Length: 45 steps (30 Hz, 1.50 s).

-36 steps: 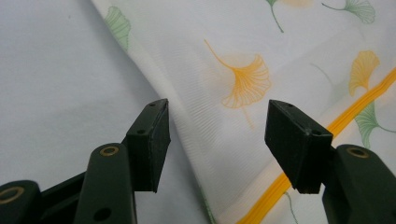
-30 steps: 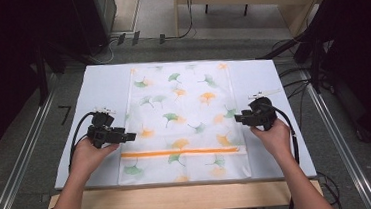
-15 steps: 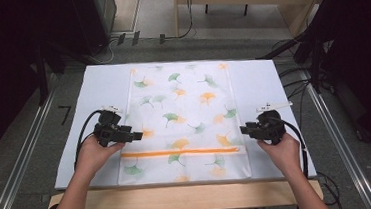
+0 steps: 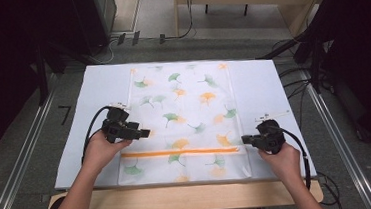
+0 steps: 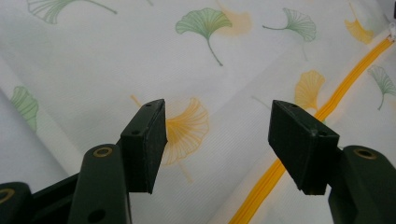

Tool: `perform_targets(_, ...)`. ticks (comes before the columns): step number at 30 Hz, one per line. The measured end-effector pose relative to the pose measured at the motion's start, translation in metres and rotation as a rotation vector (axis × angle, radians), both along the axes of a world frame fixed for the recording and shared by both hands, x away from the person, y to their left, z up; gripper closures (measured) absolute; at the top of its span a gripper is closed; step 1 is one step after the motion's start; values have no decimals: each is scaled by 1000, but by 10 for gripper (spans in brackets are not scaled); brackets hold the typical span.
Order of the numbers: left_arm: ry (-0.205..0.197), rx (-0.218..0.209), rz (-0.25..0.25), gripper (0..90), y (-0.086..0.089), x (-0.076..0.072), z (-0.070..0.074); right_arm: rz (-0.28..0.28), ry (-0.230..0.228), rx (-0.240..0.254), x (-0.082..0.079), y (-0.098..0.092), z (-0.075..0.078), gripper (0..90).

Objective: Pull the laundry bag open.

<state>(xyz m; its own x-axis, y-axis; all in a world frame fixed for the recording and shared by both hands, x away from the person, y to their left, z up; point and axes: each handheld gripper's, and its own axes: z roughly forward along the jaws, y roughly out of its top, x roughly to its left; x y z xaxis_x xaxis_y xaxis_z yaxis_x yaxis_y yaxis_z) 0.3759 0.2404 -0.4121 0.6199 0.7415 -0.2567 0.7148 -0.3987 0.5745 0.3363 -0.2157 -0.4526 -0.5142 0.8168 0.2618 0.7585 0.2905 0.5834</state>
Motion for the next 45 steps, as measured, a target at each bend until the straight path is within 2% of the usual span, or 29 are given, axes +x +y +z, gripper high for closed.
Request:
perform_targets(5,1,10,-27,376,-8,2,-1,11,20,-16,-1,4,-7,900)
perform_targets(9,3,15,-35,375,-9,1,-1,13,21,-5,-2,5,-8,900)
perform_targets(13,2,14,-35,375,-9,1,-1,26,42,7,1,9,-11,900)
perform_targets(27,5,17,-34,375,-8,0,-2,77,42,12,-1,23,-8,900)
perform_targets(30,2,11,-45,389,-10,-1,-1,77,27,11,-3,23,-4,900)
perform_targets(31,0,10,-50,401,-10,-2,-1,67,5,-4,-6,20,1,900)
perform_targets(34,-1,2,-59,412,-13,-3,0,50,-10,-18,-8,15,4,887)
perform_targets(40,-6,7,-75,420,-19,-5,1,-17,-6,-25,-14,-3,5,817)
perform_targets(45,-21,8,-82,416,-22,-5,2,-39,-7,-35,-12,-7,2,759)
